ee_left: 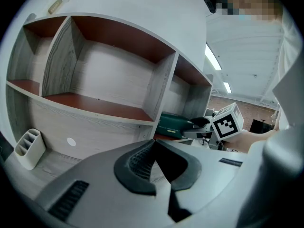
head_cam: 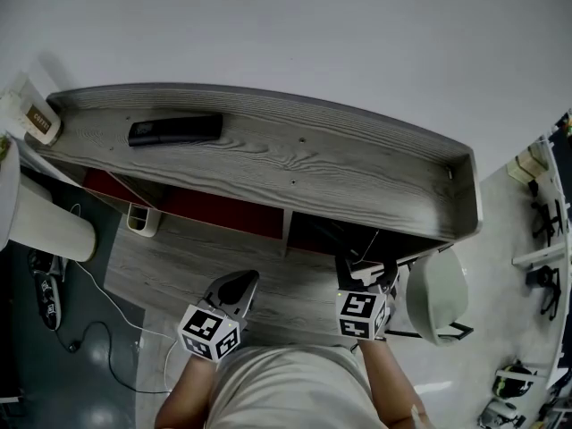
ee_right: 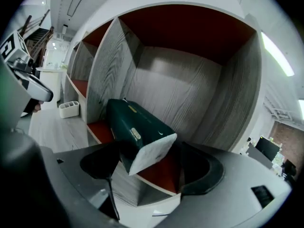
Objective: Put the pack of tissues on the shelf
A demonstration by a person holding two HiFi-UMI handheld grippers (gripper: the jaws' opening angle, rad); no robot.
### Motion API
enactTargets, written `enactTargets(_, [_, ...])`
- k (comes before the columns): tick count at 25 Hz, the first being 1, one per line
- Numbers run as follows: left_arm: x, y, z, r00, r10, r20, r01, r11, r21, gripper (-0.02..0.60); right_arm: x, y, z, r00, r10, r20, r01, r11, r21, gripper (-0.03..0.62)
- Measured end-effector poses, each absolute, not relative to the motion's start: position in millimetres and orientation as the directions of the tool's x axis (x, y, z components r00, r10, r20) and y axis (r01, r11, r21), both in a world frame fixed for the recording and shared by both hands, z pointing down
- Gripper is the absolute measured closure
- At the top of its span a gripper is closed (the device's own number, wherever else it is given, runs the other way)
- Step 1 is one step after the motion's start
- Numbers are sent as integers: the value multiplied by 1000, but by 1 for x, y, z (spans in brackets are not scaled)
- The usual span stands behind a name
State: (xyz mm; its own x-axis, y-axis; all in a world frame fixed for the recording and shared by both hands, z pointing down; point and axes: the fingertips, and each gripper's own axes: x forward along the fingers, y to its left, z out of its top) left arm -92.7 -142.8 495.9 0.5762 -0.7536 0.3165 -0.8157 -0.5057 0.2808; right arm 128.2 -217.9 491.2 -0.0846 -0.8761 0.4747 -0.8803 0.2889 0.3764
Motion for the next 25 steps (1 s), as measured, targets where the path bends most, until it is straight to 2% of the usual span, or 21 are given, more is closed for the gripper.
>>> enactTargets(1, [-93,-143,496,576,-753,317,-816,-505,282,568,130,-216,495,-77,-872,483,-889,280,363,170])
enactTargets(3, [-93,-142,498,578,-751,318,-814,-506,284,568,131,-213,499,-79,-871,485,-909,263,324,226])
enactTargets(4, [-93,-141,498,579,-750,319,-813,-507,285,568,133,-213,501,-75,-873,481,-919,248,306,287])
enactTargets(5, [-93,-141,498,581,-749,319,-813,-508,286,568,135,-213,502,-69,-875,478,-927,233,293,376])
enactTargets(6, [-93,-141,499,582,-748,320,-812,-510,286,568,136,-215,502,-65,-876,477,-933,223,283,388])
enactTargets(25, [-93,-146,501,588,-741,323,-807,-515,289,568,112,-254,503,-112,-870,481,-926,267,267,402])
